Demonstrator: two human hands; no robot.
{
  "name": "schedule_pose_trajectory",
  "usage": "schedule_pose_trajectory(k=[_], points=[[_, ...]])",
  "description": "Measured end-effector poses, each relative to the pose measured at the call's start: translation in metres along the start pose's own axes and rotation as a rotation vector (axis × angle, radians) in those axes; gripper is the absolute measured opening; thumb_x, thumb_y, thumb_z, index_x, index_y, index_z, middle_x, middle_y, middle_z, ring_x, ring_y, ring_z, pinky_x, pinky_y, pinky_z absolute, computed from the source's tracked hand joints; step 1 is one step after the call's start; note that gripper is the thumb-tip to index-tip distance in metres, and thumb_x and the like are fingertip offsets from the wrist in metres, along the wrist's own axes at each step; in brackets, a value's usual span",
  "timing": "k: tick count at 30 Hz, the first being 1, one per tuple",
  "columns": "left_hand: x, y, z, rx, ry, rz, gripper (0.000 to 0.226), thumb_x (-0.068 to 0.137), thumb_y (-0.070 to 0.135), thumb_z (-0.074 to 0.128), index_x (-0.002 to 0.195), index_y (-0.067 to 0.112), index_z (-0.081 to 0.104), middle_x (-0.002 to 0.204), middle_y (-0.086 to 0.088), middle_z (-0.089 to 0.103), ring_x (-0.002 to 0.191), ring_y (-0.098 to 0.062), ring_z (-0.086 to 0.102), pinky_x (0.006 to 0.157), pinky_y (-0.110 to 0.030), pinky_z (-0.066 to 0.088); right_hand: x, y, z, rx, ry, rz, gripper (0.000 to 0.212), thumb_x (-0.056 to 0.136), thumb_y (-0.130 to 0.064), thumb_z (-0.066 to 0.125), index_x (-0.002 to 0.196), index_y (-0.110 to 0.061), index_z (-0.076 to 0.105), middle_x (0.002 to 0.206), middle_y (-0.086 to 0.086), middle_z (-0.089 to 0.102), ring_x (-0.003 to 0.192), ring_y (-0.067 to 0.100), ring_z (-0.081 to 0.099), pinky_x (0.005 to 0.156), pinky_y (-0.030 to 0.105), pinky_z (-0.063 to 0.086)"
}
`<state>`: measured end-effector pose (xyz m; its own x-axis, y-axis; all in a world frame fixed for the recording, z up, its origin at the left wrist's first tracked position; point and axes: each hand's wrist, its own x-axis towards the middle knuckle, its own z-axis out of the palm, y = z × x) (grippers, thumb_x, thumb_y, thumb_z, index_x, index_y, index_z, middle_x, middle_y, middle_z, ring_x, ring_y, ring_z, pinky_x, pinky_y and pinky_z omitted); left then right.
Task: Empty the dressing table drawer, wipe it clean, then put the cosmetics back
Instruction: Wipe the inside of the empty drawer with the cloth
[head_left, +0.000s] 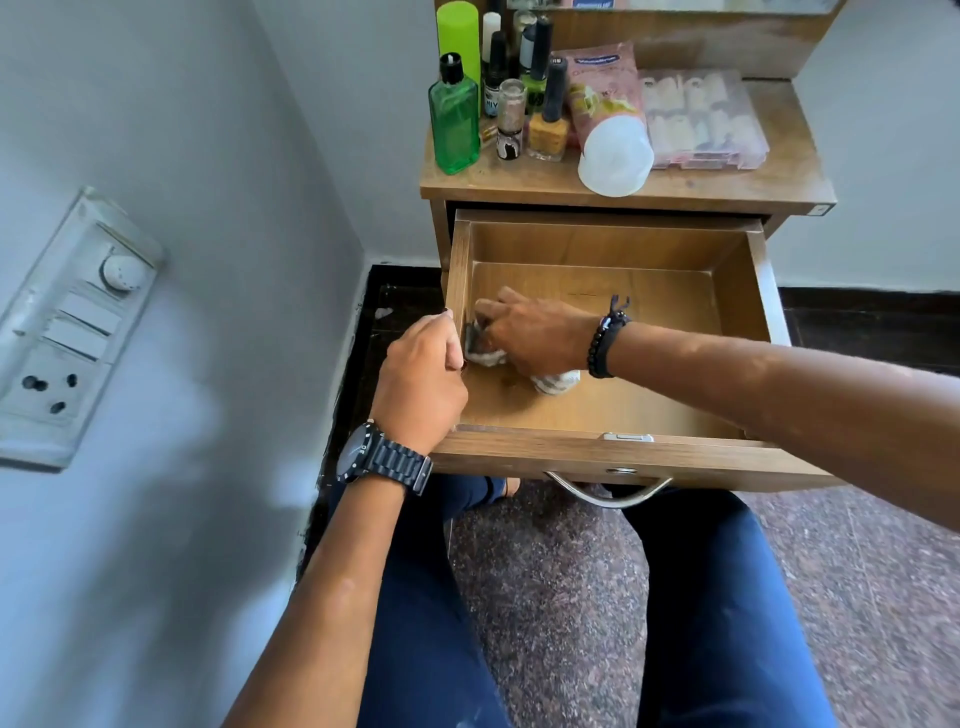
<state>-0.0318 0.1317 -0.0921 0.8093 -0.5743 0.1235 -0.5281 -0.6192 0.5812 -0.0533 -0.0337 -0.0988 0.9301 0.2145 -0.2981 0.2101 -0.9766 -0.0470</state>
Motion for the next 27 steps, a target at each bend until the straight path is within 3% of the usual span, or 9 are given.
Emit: schedule_pose_trajectory(k=[3, 5, 6, 8, 11, 14, 17, 22, 27], points=[[0.002, 0.001, -0.002, -0.059, -0.001, -0.041, 0.026, 0.078, -0.015, 0.049, 0.07, 0.01, 0.047, 0.118, -0.014, 0.062, 0.126, -0.018, 0.049, 0.089, -0.034, 0.052, -0.011, -0.009, 0.012, 0.052, -0.08, -0.145, 0.034, 0.094, -0.015, 0.049, 0.126, -0.02, 0.058, 0.131, -0.004, 0.043, 0.095, 0.009, 0.03, 0.082, 0.024, 0.042], [0.002, 0.003, -0.003, -0.046, 0.006, -0.062, 0.028, 0.08, -0.015, 0.047, 0.072, 0.012, 0.047, 0.115, -0.013, 0.063, 0.12, -0.018, 0.054, 0.093, -0.028, 0.048, -0.015, -0.016, 0.014, 0.099, -0.131, -0.275, 0.043, 0.089, -0.004, 0.047, 0.126, -0.022, 0.058, 0.129, -0.004, 0.045, 0.098, 0.009, 0.034, 0.094, 0.024, 0.037], [0.001, 0.005, -0.005, -0.038, 0.011, -0.073, 0.029, 0.082, -0.014, 0.046, 0.074, 0.014, 0.046, 0.114, -0.013, 0.064, 0.115, -0.019, 0.057, 0.092, -0.024, 0.047, -0.017, -0.018, 0.012, 0.108, -0.148, -0.317, 0.049, 0.085, 0.0, 0.046, 0.127, -0.022, 0.058, 0.127, -0.003, 0.045, 0.096, 0.008, 0.032, 0.095, 0.017, 0.031], [0.001, 0.008, -0.006, -0.025, 0.021, -0.086, 0.03, 0.084, -0.013, 0.046, 0.077, 0.017, 0.046, 0.112, -0.011, 0.064, 0.106, -0.021, 0.06, 0.086, -0.02, 0.044, -0.018, -0.019, 0.008, 0.103, -0.157, -0.333, 0.054, 0.082, 0.003, 0.045, 0.128, -0.022, 0.057, 0.126, -0.003, 0.044, 0.09, 0.002, 0.022, 0.083, 0.005, 0.024], [0.0, 0.01, -0.006, -0.024, 0.019, -0.09, 0.03, 0.084, -0.012, 0.048, 0.08, 0.017, 0.046, 0.101, -0.008, 0.063, 0.102, -0.023, 0.061, 0.086, -0.02, 0.045, -0.018, -0.021, 0.007, -0.023, -0.108, -0.323, 0.039, 0.093, -0.014, 0.048, 0.128, -0.029, 0.055, 0.132, -0.003, 0.041, 0.101, 0.013, 0.033, 0.08, 0.016, 0.03], [0.0, 0.009, -0.006, -0.017, 0.025, -0.129, 0.016, 0.086, -0.006, 0.053, 0.09, 0.009, 0.05, 0.112, -0.01, 0.062, 0.107, -0.022, 0.058, 0.083, -0.025, 0.045, -0.017, -0.02, 0.009, -0.148, -0.045, -0.334, 0.032, 0.093, -0.032, 0.052, 0.125, -0.03, 0.056, 0.136, -0.004, 0.04, 0.112, 0.017, 0.037, 0.083, 0.023, 0.035], [0.002, 0.007, -0.005, 0.002, 0.009, -0.167, 0.023, 0.088, 0.001, 0.055, 0.11, 0.008, 0.053, 0.115, -0.008, 0.061, 0.108, -0.021, 0.058, 0.08, -0.02, 0.04, -0.015, -0.006, 0.0, -0.204, -0.014, -0.266, 0.039, 0.092, -0.03, 0.053, 0.131, -0.029, 0.051, 0.141, -0.002, 0.035, 0.116, 0.018, 0.036, 0.098, 0.031, 0.04], [0.002, 0.008, -0.005, 0.005, -0.051, -0.202, 0.036, 0.092, 0.008, 0.054, 0.127, 0.012, 0.05, 0.121, -0.012, 0.062, 0.109, -0.023, 0.06, 0.088, -0.028, 0.047, 0.01, 0.027, -0.017, -0.269, 0.08, 0.039, 0.042, 0.097, -0.016, 0.044, 0.139, -0.017, 0.042, 0.143, 0.01, 0.032, 0.124, 0.027, 0.035, 0.097, 0.036, 0.041], [0.002, 0.008, -0.007, -0.025, -0.054, -0.215, 0.039, 0.092, 0.01, 0.054, 0.13, 0.013, 0.05, 0.122, -0.01, 0.062, 0.108, -0.022, 0.062, 0.09, -0.03, 0.048, 0.032, 0.028, -0.017, -0.161, 0.134, 0.204, 0.034, 0.097, -0.011, 0.04, 0.129, -0.013, 0.052, 0.138, 0.014, 0.037, 0.125, 0.032, 0.034, 0.094, 0.041, 0.044]])
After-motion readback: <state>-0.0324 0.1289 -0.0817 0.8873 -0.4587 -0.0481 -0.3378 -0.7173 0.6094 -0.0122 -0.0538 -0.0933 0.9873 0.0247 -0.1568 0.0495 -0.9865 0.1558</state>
